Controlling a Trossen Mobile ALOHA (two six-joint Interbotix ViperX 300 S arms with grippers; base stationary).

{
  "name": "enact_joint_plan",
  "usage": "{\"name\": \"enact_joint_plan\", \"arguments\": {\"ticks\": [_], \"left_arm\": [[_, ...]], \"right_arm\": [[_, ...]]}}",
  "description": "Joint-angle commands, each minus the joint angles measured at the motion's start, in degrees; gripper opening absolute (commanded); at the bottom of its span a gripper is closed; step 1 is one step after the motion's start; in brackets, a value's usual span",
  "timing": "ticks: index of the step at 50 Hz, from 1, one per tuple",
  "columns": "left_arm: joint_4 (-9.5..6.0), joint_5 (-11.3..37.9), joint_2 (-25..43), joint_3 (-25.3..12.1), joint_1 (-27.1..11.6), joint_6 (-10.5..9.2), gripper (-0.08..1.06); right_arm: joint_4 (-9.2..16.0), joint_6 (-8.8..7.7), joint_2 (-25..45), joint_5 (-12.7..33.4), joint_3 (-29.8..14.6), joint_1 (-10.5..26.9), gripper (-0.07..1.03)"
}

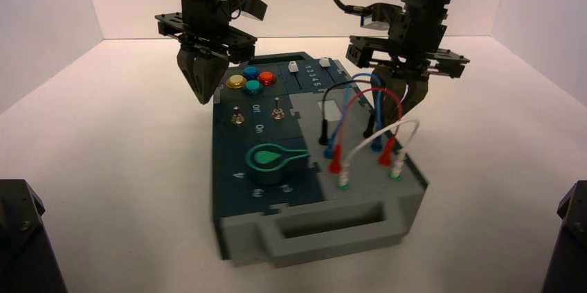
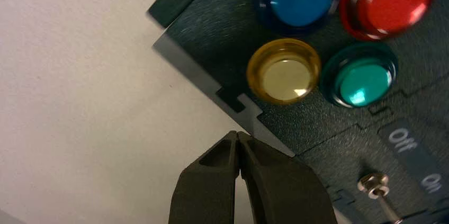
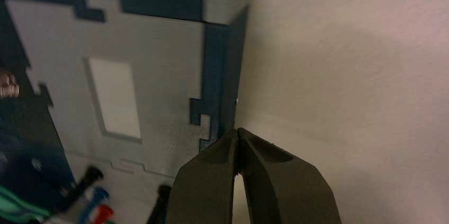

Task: Rotate the box clockwise.

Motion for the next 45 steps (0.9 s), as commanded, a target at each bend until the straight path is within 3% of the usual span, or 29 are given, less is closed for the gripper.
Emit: {"name": "enact_joint_plan", "arguments": {"ticks": [1, 17, 31, 45], "left_arm": [[-1.05, -4.92, -0.7, -4.04, -2.46, 0.18, -0.03], [-0.88, -5.1, -4.13, -1.67, -1.93, 0.09, -0.03], [-0.88, -4.83, -18.37, 3.78, -0.44, -1.14, -0.03], [-0.88, -2.99, -28.21, 7.21, -0.18, -1.14, -0.03]], "right_arm": [[4.39, -0.18, -2.46, -1.67, -0.97, 7.73, -0.02], [3.96, 0.0, -2.72, -5.01, 1.32, 7.38, -0.02], [0.18, 0.26, -8.0, -5.1, 2.02, 3.34, -0.02], [-0.53, 1.05, -15.73, -2.29, 2.2, 2.81, -0.02]]}}
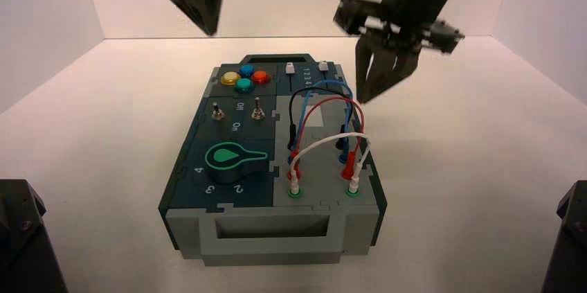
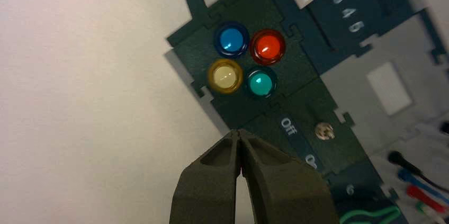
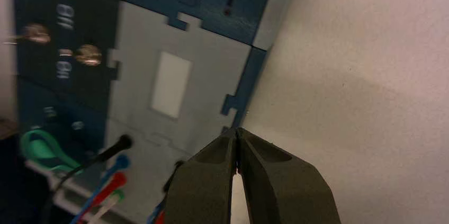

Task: Rotate the box clockwise.

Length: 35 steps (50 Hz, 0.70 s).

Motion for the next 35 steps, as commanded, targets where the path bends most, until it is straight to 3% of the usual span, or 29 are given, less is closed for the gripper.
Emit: {"name": "enact_joint_plan", "arguments": {"ticks": [1, 23, 35], "left_arm": [[0.09, 0.79, -4.31, 0.35, 0.0, -0.09, -0.03], [0.09, 2.72, -16.08, 4.22, 0.0, -0.79, -0.03], [0.09, 2.72, -16.08, 5.19, 0.0, -2.29, -0.03]], "right_arm": [[-0.44, 0.53, -4.22, 1.05, -0.44, -0.35, -0.02], [-0.97, 0.26, -16.17, 3.25, 3.34, -0.09, -0.02], [-2.02, -0.97, -17.49, 4.04, 4.31, -0.09, -0.02]]}}
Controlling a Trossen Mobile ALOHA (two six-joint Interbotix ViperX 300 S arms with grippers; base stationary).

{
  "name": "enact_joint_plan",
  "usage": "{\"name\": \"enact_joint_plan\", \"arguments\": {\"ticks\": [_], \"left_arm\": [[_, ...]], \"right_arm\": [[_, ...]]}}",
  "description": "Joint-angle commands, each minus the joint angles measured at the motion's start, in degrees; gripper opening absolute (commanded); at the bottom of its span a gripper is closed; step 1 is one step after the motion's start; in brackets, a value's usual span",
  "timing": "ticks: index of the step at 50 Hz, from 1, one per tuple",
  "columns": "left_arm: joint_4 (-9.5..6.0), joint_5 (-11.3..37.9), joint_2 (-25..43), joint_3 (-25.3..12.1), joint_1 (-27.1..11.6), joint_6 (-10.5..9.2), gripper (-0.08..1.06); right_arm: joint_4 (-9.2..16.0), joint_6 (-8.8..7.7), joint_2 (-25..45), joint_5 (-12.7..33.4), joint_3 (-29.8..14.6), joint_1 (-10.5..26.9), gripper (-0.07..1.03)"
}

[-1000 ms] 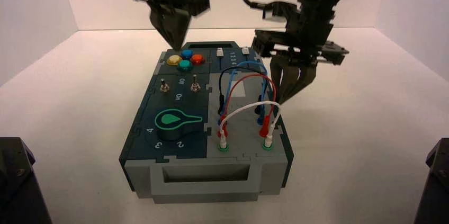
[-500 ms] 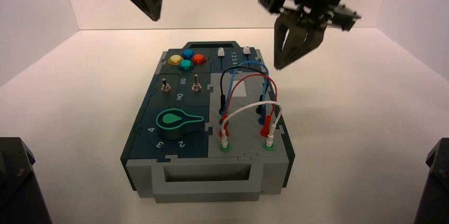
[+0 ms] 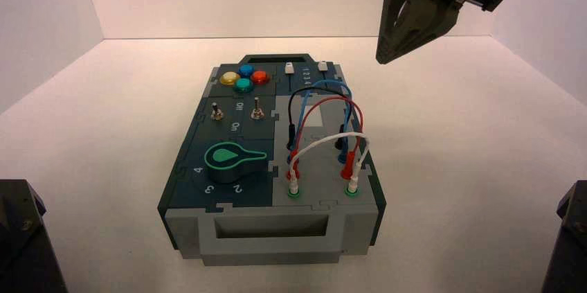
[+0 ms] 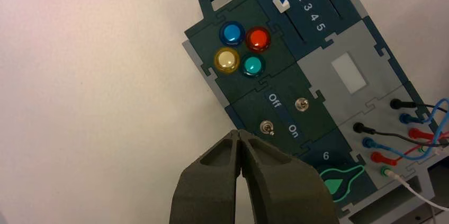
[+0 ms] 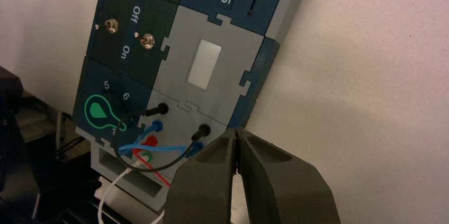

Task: Rotate the box clockwise.

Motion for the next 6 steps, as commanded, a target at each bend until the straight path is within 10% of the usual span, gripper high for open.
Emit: {"name": "enact_joint_plan", "arguments": {"ticks": [1, 6], "left_arm": [[0.09, -0.35, -0.09, 0.18, 0.0, -0.79, -0.03], [0.09, -0.53, 0.88, 0.18, 0.0, -0.97, -0.03]], "right_arm": [[-0.88, -0.53, -0.79, 0.0, 0.09, 0.09, -0.02], [-1.14, -0.88, -0.97, 0.26, 0.7, 0.09, -0.02]]}}
